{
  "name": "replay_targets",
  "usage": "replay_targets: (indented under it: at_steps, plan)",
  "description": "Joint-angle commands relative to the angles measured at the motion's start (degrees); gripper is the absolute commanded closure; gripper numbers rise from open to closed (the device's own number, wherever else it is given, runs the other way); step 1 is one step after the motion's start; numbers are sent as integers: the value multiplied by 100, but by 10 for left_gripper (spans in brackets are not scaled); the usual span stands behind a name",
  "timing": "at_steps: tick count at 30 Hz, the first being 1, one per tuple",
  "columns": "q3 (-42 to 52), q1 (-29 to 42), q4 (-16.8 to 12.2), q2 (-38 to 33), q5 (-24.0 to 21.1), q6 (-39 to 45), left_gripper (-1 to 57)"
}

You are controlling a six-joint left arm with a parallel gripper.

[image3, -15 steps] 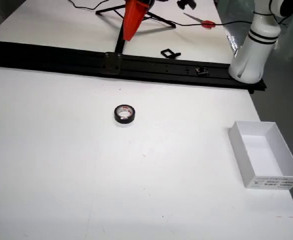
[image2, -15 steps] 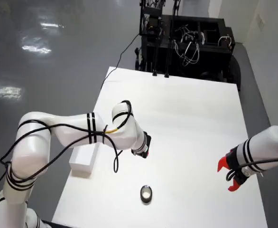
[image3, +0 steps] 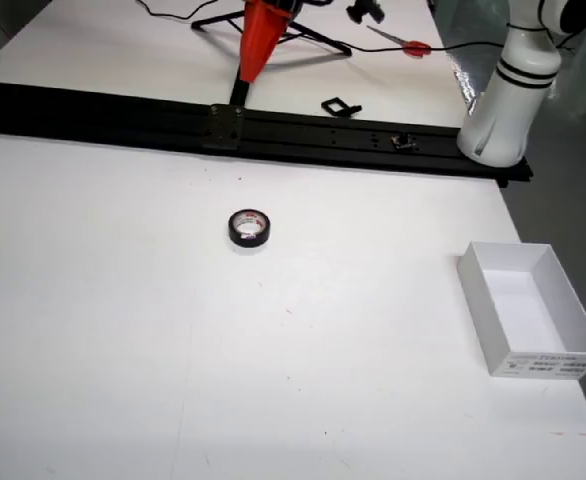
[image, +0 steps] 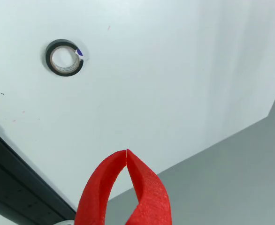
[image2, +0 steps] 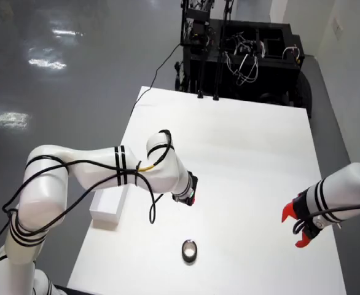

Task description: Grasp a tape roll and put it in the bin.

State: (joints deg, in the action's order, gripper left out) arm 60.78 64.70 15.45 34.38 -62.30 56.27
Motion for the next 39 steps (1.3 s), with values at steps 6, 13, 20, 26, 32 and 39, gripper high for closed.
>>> replay_targets:
  at_steps: [6,13,20,26,32,39]
  plan:
    - [135,-1,-306,341,104,42,548]
    - [601,-36,-675,500,421,455,468]
    - [909,-124,-640,324,403,1228,388]
    - [1049,-274,-657,447,403,1685,345]
    - [1085,-317,-666,807,605,1694,332]
    - [786,-247,-649,1510,992,1729,324]
